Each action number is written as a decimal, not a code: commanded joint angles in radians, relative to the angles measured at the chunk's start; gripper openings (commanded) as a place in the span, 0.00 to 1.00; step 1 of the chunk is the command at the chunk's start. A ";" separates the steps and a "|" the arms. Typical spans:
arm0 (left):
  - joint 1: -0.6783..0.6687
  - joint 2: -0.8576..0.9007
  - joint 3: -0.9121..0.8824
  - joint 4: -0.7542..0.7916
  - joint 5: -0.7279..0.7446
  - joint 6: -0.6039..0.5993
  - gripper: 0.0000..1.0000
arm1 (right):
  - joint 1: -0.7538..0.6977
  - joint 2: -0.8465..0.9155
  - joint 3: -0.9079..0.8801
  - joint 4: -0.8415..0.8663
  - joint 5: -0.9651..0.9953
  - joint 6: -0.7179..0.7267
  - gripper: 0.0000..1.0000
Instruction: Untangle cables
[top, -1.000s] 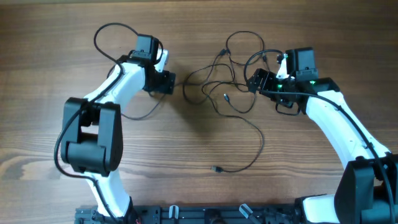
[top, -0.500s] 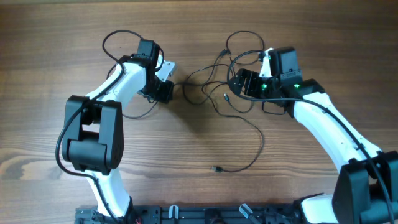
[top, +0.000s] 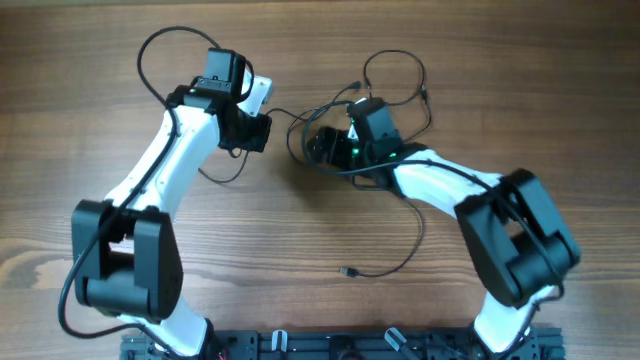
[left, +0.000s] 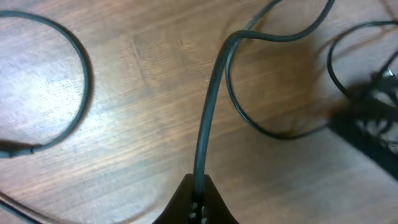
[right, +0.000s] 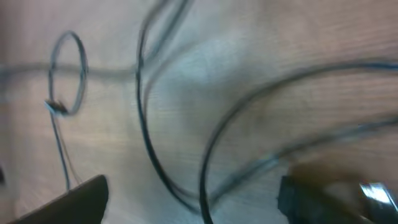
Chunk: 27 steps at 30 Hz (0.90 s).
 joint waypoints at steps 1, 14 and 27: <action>-0.001 -0.008 0.002 -0.043 0.054 -0.010 0.04 | 0.002 0.072 -0.004 0.040 0.092 0.099 0.55; 0.317 -0.457 0.012 0.198 -0.044 -0.414 0.04 | -0.369 -0.129 -0.004 -0.560 0.290 -0.095 0.04; 0.687 -0.465 0.013 0.689 0.160 -0.450 0.04 | -0.499 -0.138 -0.004 -0.628 0.001 -0.433 0.82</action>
